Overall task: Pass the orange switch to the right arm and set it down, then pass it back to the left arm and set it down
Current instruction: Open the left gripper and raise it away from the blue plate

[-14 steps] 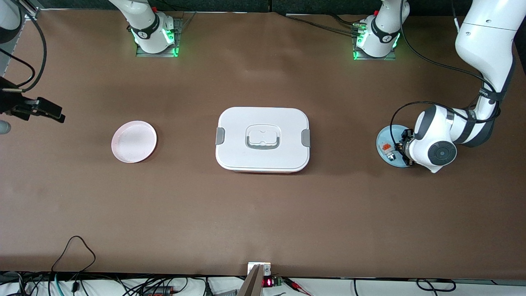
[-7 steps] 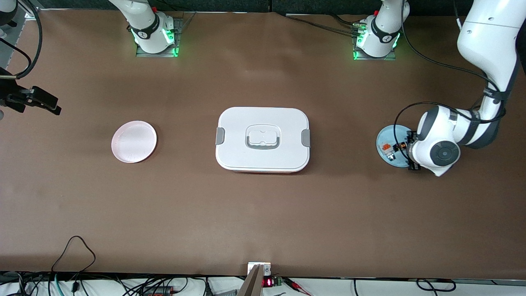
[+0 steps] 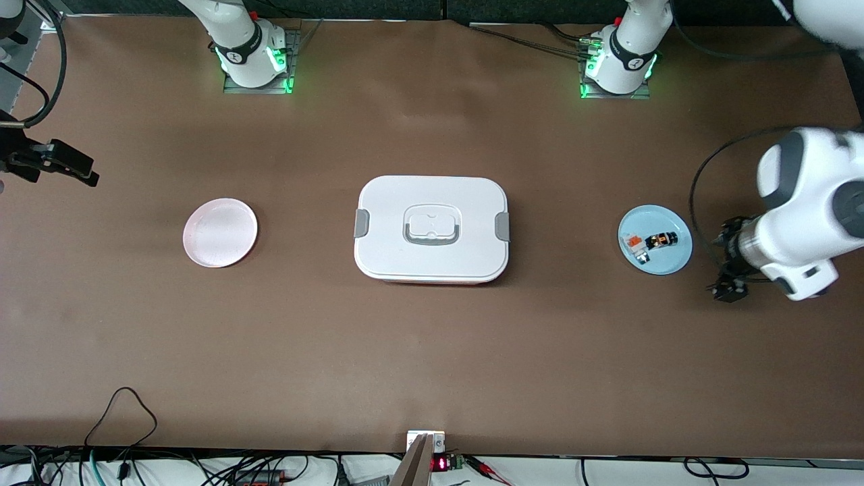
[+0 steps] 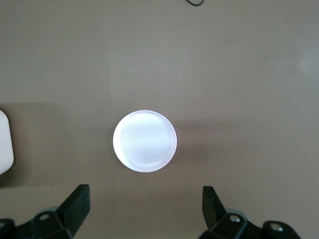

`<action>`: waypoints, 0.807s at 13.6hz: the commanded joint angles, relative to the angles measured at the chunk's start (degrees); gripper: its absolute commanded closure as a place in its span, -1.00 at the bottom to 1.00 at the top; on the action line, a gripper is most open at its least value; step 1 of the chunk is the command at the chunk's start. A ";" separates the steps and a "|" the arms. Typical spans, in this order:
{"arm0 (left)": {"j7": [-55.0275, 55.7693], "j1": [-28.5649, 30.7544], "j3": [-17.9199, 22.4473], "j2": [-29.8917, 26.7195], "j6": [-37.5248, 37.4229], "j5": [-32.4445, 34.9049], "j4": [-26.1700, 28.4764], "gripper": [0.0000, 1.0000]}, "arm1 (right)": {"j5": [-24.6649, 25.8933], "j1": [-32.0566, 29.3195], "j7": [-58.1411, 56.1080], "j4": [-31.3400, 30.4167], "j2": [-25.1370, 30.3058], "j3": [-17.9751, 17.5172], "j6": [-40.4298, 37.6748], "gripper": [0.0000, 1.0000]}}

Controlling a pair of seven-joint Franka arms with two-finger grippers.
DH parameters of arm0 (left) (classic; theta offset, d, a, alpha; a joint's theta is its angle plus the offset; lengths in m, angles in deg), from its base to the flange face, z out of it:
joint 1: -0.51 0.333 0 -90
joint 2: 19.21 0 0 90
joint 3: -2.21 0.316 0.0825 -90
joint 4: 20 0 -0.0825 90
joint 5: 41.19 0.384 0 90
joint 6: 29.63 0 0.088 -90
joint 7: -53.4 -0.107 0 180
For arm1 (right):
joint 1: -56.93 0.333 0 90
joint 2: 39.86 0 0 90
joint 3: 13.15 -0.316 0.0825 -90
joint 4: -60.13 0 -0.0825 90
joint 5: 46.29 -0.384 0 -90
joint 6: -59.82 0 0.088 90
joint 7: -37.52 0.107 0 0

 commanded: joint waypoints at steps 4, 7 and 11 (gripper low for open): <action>-19.45 1.12 -0.31 -10.25 -7.62 -3.66 1.17 -1.00 | -0.24 -0.17 -0.68 1.42 0.65 -0.43 -2.11 -1.00; -34.54 1.12 1.18 -14.83 -12.98 -9.20 1.26 -1.00 | -0.15 -0.17 -1.72 1.51 0.65 -0.43 -2.11 -1.00; -48.02 -2.91 5.04 -17.47 -17.38 -9.46 1.17 -1.00 | -0.24 -0.25 -5.69 1.86 0.65 0.10 -2.81 -1.00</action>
